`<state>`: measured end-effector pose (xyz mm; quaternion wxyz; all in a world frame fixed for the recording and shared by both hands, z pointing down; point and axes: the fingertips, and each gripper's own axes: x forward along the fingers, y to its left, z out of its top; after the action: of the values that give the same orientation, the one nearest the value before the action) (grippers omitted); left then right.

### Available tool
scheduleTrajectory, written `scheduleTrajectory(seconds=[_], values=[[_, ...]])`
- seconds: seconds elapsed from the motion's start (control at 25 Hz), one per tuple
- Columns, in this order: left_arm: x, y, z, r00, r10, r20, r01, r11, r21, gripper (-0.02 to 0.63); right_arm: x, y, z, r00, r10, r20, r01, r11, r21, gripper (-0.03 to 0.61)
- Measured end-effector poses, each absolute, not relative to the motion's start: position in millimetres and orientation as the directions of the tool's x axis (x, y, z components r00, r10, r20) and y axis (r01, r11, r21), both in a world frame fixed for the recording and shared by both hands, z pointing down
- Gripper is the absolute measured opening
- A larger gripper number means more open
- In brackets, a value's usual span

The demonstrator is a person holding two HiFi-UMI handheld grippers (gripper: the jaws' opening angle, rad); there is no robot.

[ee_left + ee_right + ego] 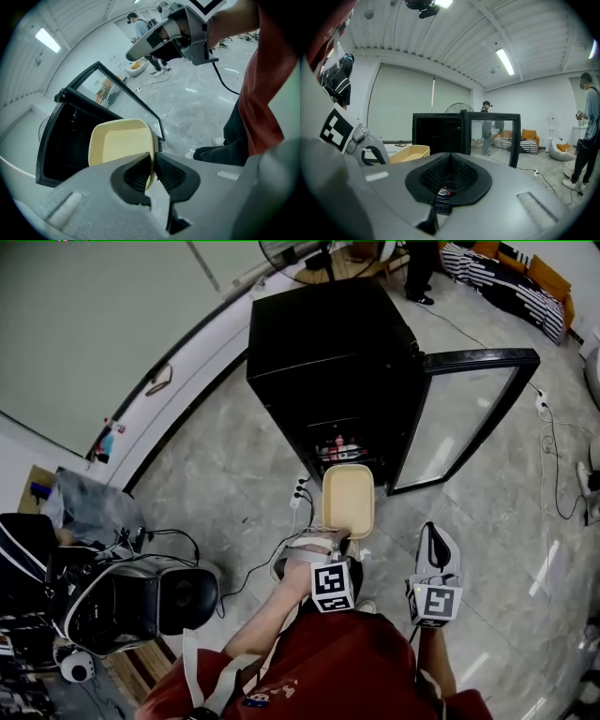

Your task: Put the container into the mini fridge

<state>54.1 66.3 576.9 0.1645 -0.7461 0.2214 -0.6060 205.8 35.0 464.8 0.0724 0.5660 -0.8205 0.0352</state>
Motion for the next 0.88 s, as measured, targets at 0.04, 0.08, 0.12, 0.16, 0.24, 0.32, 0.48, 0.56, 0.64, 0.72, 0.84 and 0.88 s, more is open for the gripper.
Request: scheduleTrajectory(seconds=[0.04,0.08,0.12,0.16,0.24,0.32,0.48,0.56,0.64,0.72,0.84,0.88], values=[[49.7,54.6,577.9,0.171,-0.527,0.832,-0.127,-0.85,-0.512,0.037,199.5,23.4,464.0,-0.348,-0.923,0.164,-0.934,0.356,0.02,0.0],[45.5,43.5,578.7,0.174,-0.524,0.833,-0.125,-0.851,-0.51,0.037,193.7,12.1,463.5,-0.349,-0.921,0.171,-0.933,0.358,0.024,0.0],[41.0,32.9,579.3,0.177,-0.521,0.835,-0.125,-0.853,-0.506,0.037,187.0,1.0,462.0,-0.354,-0.919,0.174,-0.93,0.365,0.032,0.0],[35.4,23.1,579.9,0.181,-0.518,0.836,-0.125,-0.856,-0.502,0.037,178.3,-9.7,458.9,-0.362,-0.916,0.175,-0.927,0.373,0.035,0.0],[22.4,4.4,581.7,0.187,-0.51,0.839,-0.126,-0.86,-0.495,0.037,160.3,-29.6,455.6,-0.372,-0.911,0.179,-0.922,0.385,0.042,0.0],[11.1,-15.2,583.1,0.196,-0.506,0.84,-0.123,-0.862,-0.491,0.037,147.1,-48.3,457.8,-0.369,-0.911,0.186,-0.921,0.384,0.056,0.0],[-9.4,-57.8,587.3,0.21,-0.494,0.843,-0.095,-0.869,-0.486,0.037,124.1,-85.8,462.1,-0.353,-0.913,0.203,-0.927,0.37,0.056,0.0],[-16.7,-79.6,590.2,0.22,-0.487,0.845,-0.077,-0.872,-0.483,0.035,116.4,-103.5,465.7,-0.343,-0.914,0.216,-0.928,0.365,0.069,0.0],[-21.8,-99.9,594.1,0.233,-0.478,0.847,-0.06,-0.876,-0.478,0.037,112.5,-116.5,475.6,-0.331,-0.915,0.231,-0.928,0.36,0.097,0.0],[-25.7,-117.8,599.2,0.243,-0.47,0.849,-0.039,-0.879,-0.475,0.035,106.4,-128.3,477.2,-0.314,-0.921,0.23,-0.933,0.344,0.103,0.0],[-23.8,-139.0,607.6,0.256,-0.462,0.849,-0.001,-0.878,-0.478,0.036,106.9,-137.8,477.6,-0.274,-0.933,0.235,-0.947,0.305,0.106,0.0],[-21.6,-145.0,611.1,0.258,-0.46,0.85,0.011,-0.878,-0.479,0.037,109.2,-139.5,477.2,-0.259,-0.937,0.236,-0.951,0.29,0.107,0.0]])
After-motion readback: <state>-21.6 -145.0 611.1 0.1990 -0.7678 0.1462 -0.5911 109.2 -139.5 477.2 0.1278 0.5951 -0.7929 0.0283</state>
